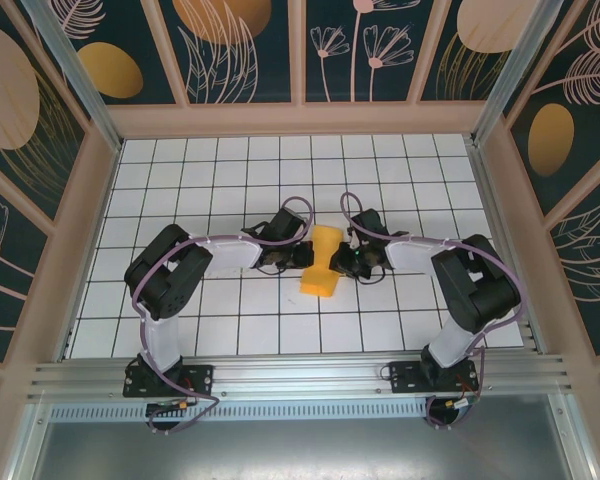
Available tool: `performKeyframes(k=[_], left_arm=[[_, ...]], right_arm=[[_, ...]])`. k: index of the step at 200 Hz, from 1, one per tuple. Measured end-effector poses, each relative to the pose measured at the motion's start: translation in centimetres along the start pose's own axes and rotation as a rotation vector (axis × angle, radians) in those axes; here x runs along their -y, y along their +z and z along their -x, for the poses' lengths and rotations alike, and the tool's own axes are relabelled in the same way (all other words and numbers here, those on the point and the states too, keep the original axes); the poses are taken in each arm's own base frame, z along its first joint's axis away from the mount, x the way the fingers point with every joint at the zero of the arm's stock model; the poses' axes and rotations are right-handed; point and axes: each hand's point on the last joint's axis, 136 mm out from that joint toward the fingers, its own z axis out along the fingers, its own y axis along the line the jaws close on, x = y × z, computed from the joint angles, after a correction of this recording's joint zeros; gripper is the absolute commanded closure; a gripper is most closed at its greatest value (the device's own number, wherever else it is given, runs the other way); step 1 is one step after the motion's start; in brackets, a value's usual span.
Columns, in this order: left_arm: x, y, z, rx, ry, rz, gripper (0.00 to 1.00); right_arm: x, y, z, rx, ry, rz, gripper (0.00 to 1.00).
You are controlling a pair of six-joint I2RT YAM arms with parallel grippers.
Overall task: Fold a paper plane with a square sheet of paper (pick it up from the middle)
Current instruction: First fold the paper in half at the center of the table.
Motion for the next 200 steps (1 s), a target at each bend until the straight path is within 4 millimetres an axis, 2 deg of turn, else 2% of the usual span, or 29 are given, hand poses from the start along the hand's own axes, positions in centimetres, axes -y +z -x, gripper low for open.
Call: performKeyframes(k=[41, 53, 63, 91, 111, 130, 155, 200], left_arm=[[0.0, 0.0, 0.0, 0.0, 0.003, 0.0, 1.0], [0.0, 0.0, 0.0, 0.0, 0.005, 0.0, 1.0], [0.0, 0.0, 0.0, 0.0, 0.007, 0.0, 1.0], [0.0, 0.0, 0.0, 0.0, 0.007, 0.0, 1.0], [0.0, 0.0, 0.0, 0.0, 0.008, 0.0, 1.0], [0.0, 0.0, 0.0, 0.0, 0.008, 0.0, 1.0], [0.0, 0.0, 0.0, 0.0, 0.009, 0.0, 1.0], [0.0, 0.0, 0.1, 0.003, 0.011, 0.002, 1.0]], right_arm=[[0.0, -0.1, 0.0, 0.001, 0.001, 0.0, 0.83], [-0.1, -0.3, 0.1, 0.006, -0.007, 0.0, 0.89], [-0.3, -0.5, 0.0, 0.008, -0.007, 0.002, 0.89], [-2.0, -1.5, -0.1, 0.011, -0.036, 0.066, 0.89], [-3.1, -1.5, -0.6, -0.004, -0.06, 0.113, 0.89], [-2.6, -1.0, -1.4, -0.022, -0.058, 0.115, 0.89], [-0.6, 0.1, -2.8, -0.061, -0.029, 0.078, 0.89], [-0.8, 0.0, -2.7, -0.058, -0.032, 0.08, 0.85]])
